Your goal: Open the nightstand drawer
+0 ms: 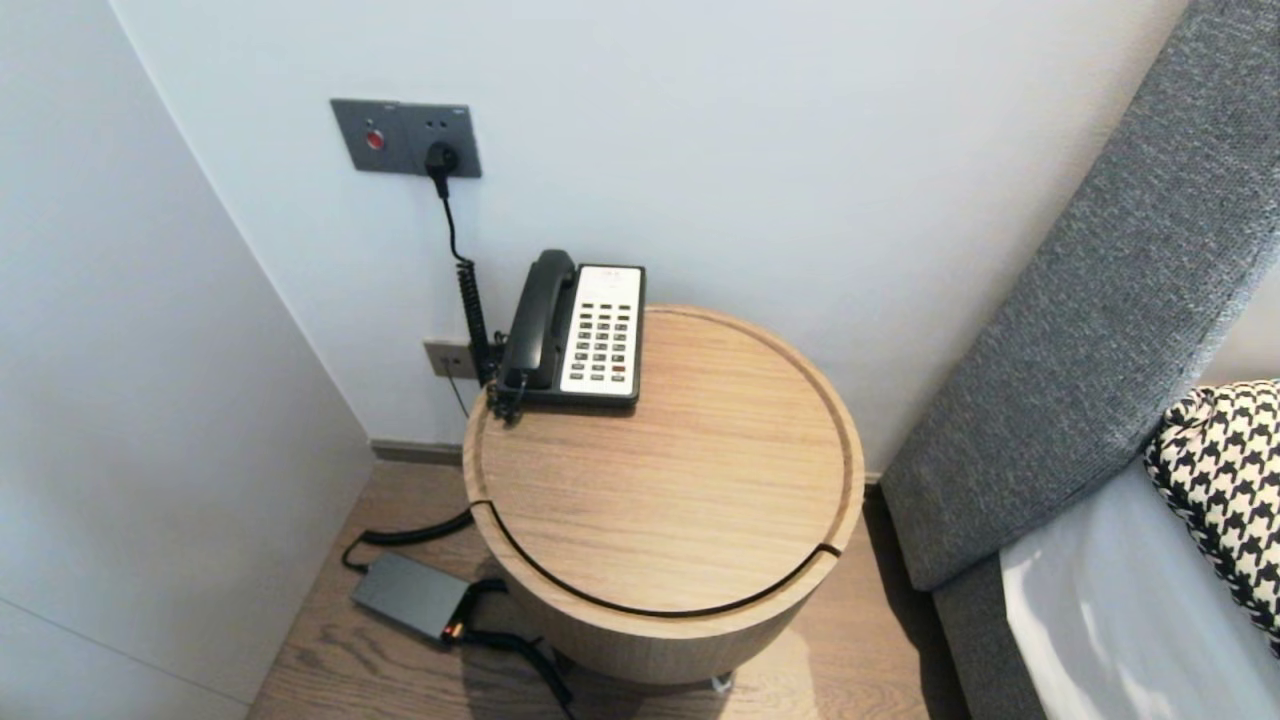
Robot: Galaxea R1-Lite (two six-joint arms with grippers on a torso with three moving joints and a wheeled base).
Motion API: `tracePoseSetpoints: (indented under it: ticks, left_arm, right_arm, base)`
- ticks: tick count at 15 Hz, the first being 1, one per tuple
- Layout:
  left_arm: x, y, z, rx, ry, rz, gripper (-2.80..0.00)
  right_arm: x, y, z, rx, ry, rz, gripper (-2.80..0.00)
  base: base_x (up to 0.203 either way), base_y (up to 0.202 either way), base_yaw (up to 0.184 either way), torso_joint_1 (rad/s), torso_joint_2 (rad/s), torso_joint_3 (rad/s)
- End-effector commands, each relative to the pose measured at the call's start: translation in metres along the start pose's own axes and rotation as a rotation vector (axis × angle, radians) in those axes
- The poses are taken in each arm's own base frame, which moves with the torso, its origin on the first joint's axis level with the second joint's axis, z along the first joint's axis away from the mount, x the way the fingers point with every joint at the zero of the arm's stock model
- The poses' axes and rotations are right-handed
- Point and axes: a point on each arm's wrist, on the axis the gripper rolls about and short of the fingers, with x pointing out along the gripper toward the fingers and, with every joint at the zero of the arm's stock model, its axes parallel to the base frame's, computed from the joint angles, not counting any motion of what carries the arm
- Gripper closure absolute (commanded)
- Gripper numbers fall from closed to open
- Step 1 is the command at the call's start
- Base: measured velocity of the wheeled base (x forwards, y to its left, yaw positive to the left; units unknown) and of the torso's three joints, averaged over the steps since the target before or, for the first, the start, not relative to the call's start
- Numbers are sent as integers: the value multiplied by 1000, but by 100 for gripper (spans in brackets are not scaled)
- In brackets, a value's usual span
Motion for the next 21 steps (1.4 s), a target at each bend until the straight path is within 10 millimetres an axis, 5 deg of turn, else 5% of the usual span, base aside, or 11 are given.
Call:
tracePoseSetpoints:
  ticks: [1, 17, 21]
  left_arm:
    - [1, 0, -3, 0, 11, 0, 0]
    - [1, 0, -2, 8, 44, 2, 0]
    - [2, 1, 20, 8, 53, 23, 0]
  right_arm:
    - [2, 0, -7, 0, 26, 0, 0]
    - [2, 0, -7, 0, 27, 0, 0]
    - [2, 0, -7, 0, 27, 0, 0]
  base:
    - [0, 0, 0, 0, 0, 0]
    - [0, 0, 0, 0, 0, 0]
    - [0, 0, 0, 0, 0, 0]
